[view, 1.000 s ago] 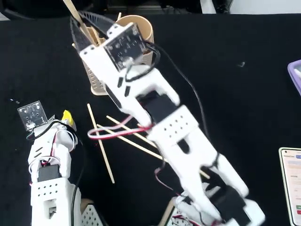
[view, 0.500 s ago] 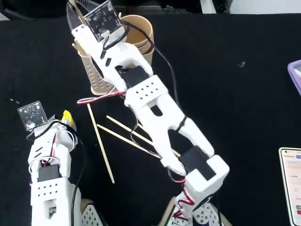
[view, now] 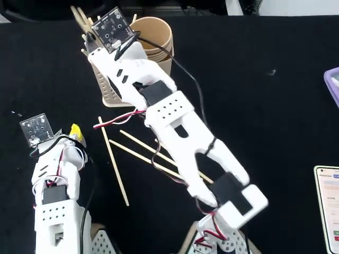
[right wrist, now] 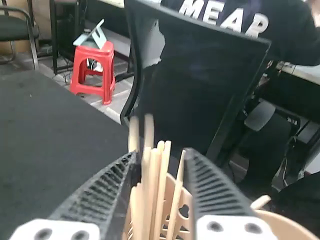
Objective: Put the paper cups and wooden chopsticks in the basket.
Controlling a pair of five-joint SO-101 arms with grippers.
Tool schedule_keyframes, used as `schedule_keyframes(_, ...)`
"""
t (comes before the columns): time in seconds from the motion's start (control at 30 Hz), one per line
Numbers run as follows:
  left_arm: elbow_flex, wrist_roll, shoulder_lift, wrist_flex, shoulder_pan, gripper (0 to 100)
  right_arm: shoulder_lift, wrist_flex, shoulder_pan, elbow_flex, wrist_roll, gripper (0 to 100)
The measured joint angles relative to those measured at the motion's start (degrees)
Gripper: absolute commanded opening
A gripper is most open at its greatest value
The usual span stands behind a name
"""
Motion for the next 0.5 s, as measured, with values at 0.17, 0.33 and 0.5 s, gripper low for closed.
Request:
schedule_keyframes(0.17,0.0,0.0,0.0,0.0,0.0,13,-10.02,10.02,0.0,0.44,0.0,14.0)
schedule_keyframes(0.33,0.0,0.0,0.0,0.0,0.0,13,-22.59,31.3,0.18,0.44,0.0,13.1)
schedule_keyframes(0.5,0.0,0.0,0.0,0.0,0.0,13,-29.8,54.15,0.35,6.15,0.09,13.1)
